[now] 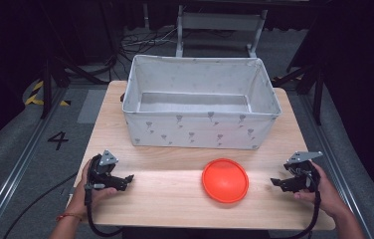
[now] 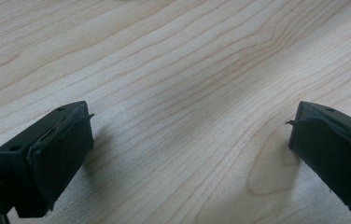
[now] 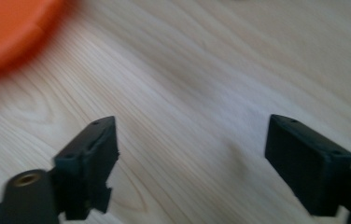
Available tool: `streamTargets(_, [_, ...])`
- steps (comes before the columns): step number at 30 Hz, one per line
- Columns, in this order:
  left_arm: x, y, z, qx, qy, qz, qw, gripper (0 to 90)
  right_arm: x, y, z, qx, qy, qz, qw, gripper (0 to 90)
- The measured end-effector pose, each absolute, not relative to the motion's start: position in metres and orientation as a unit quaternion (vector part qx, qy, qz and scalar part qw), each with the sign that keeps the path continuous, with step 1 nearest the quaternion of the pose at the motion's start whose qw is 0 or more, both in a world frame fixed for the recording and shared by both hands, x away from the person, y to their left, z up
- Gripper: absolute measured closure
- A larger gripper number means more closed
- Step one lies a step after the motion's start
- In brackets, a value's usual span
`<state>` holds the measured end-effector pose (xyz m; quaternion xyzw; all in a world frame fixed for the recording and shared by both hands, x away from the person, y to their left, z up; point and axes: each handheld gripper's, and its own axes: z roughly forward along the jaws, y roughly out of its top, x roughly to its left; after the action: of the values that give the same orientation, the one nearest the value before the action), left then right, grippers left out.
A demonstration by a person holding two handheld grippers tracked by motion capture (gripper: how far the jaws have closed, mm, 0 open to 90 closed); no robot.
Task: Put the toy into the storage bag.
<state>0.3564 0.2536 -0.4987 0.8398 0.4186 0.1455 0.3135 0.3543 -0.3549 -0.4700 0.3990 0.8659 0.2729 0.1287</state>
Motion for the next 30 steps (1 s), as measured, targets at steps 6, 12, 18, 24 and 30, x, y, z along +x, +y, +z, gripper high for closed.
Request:
streamTargets(6, [0.356, 0.254, -0.499, 0.840, 0.419, 0.145, 0.314, 0.1, 0.363, -0.327, -0.456, 0.366, 0.863, 0.330, 0.110, 21.9])
streamTargets(12, [0.357, 0.254, -0.499, 0.840, 0.418, 0.145, 0.314, 0.1, 0.374, -0.291, -0.457, 0.325, 0.881, 0.332, 0.089, 22.0])
streamTargets(18, [0.357, 0.254, -0.499, 0.840, 0.418, 0.146, 0.314, 0.1, 0.399, -0.265, -0.466, 0.307, 0.883, 0.352, 0.036, 21.5])
streamTargets(24, [0.357, 0.253, -0.499, 0.840, 0.418, 0.145, 0.314, 0.1, 0.406, -0.247, -0.478, 0.304, 0.885, 0.351, 0.025, 20.7])
streamTargets(30, [0.357, 0.253, -0.499, 0.839, 0.421, 0.144, 0.314, 0.1, 0.405, -0.243, -0.487, 0.301, 0.890, 0.340, 0.028, 19.9])
